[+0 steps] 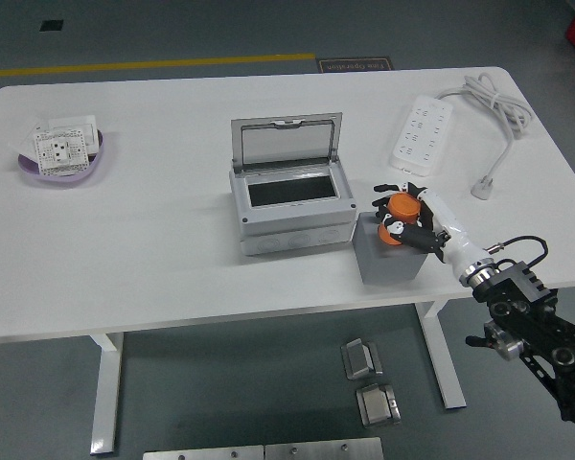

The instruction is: Pick up the cylinder from the cube,place it in the box,flap close box

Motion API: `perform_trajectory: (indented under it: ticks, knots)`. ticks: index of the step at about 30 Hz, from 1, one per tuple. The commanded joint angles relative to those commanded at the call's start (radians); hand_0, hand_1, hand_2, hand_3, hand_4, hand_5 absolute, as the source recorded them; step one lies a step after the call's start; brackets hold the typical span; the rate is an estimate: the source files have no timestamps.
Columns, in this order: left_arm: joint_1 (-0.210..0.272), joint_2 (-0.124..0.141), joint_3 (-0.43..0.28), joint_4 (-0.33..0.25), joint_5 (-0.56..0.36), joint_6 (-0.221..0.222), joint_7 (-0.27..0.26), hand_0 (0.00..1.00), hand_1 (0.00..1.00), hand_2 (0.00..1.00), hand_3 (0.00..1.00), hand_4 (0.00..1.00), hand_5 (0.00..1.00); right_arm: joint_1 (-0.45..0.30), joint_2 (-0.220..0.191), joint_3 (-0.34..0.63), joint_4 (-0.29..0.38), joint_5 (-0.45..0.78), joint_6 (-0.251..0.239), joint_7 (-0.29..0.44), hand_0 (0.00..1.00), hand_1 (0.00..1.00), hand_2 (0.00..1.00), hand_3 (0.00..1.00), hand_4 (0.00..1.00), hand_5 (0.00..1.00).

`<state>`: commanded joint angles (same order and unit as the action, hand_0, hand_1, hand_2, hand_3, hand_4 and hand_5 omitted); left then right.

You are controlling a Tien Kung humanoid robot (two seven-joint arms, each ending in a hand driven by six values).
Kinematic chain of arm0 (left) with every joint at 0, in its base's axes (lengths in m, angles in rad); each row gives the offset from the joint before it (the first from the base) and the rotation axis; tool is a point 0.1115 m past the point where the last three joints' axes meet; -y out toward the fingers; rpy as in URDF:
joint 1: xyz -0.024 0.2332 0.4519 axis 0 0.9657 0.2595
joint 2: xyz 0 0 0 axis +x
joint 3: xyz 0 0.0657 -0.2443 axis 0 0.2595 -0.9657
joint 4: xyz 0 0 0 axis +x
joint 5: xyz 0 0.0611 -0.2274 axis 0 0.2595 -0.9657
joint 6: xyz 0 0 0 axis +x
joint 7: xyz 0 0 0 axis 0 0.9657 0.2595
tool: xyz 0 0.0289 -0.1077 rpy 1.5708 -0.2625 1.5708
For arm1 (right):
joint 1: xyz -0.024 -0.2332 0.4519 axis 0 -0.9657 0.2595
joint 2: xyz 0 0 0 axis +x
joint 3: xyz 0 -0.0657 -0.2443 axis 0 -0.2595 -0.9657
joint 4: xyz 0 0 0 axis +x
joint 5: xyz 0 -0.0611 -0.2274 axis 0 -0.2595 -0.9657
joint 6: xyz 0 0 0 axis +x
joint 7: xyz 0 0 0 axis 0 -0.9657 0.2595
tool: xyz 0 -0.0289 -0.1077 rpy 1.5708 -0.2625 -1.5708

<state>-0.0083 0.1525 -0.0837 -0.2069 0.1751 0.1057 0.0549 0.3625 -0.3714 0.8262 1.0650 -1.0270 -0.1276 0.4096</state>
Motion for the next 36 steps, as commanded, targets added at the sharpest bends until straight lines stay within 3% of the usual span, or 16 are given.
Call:
perform_trajectory:
  ticks: [14,19,25,26,31,32,36]
  knots:
    - [-0.002,0.003,0.011,-0.001,-0.012,-0.003,-0.006,0.714,0.656,0.53,0.615,0.643,0.287,0.066,-0.003,-0.013,0.017,-0.072,-0.024,0.004,0.556,0.328,0.313,0.219,0.002,0.002]
    - [-0.002,0.005,0.026,0.0,-0.025,-0.003,-0.006,0.714,0.656,0.53,0.615,0.643,0.287,0.147,-0.001,-0.066,0.006,-0.151,-0.039,-0.012,0.556,0.328,0.313,0.219,0.002,0.002]
    - [-0.006,0.012,0.045,0.001,-0.041,-0.002,-0.007,0.714,0.656,0.53,0.615,0.643,0.287,0.275,0.041,-0.174,-0.062,-0.258,-0.036,-0.046,0.559,0.332,0.316,0.218,0.002,0.002]
    - [-0.007,0.013,0.049,0.002,-0.044,-0.002,-0.007,0.714,0.656,0.53,0.614,0.643,0.287,0.301,0.052,-0.195,-0.079,-0.272,-0.034,-0.051,0.275,0.252,0.324,0.223,0.002,0.002]
    - [-0.008,0.02,0.066,0.001,-0.058,-0.003,-0.007,0.714,0.656,0.53,0.614,0.643,0.287,0.409,0.11,-0.288,-0.172,-0.301,-0.026,-0.066,0.275,0.252,0.324,0.223,0.002,0.002]
    - [-0.009,0.022,0.068,0.001,-0.059,-0.003,-0.007,0.713,0.655,0.53,0.614,0.642,0.285,0.434,0.121,-0.308,-0.193,-0.304,-0.026,-0.066,0.154,0.217,0.329,0.225,0.002,0.002]
    - [-0.012,0.026,0.076,0.001,-0.065,-0.003,-0.008,0.713,0.655,0.53,0.614,0.642,0.285,0.515,0.155,-0.382,-0.267,-0.304,-0.028,-0.063,0.154,0.217,0.329,0.225,0.002,0.002]
